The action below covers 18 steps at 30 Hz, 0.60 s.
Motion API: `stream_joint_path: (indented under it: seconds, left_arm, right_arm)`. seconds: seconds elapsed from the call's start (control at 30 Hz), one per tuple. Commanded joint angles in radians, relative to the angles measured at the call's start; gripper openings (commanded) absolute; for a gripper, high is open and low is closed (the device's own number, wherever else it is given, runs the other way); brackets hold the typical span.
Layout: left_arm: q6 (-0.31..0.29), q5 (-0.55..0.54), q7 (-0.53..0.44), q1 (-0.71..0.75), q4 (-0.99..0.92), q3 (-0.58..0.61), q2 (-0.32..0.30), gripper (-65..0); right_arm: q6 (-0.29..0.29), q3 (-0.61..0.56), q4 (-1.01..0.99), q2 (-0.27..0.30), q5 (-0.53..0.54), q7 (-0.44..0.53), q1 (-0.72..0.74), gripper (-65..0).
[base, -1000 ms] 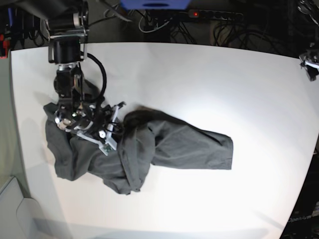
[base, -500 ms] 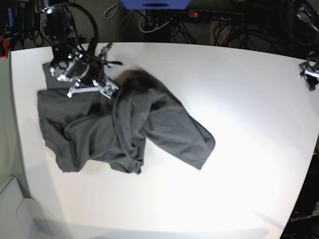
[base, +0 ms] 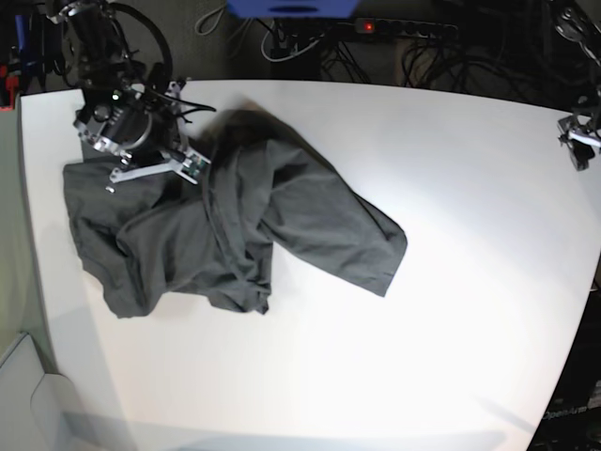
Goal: Layout the t-shirt on the table in an organized manner, then fold the t-shirt properly
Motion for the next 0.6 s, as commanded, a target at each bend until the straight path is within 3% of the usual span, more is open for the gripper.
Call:
stream_joint_path:
  seconds: [0.0,0.1,0.23,0.57]
  left_arm:
    - [0.0,-0.007,-0.021,-0.004,0.015,-0.01,-0.017,-17.4]
    - [0.0,-0.007,-0.021,-0.004,0.015,-0.011,-0.02,-17.3]
    - [0.0,-0.007,-0.021,-0.002,0.015,-0.011,-0.022,-17.3]
    - [0.0,-0.007,-0.021,-0.002,0.015,-0.011,-0.026,-17.3]
  right_arm:
    - [-0.004,0.002,0.019,0.007,0.005,-0.003,0.001,-45.2]
    - [-0.004,0.003,0.02,-0.01,0.006,-0.003,-0.001,-33.3]
    - [-0.004,0.003,0.029,-0.051,0.006,-0.005,-0.001,-23.5]
    - [-0.004,0.003,0.033,-0.215,0.006,0.004,0.013,-22.2]
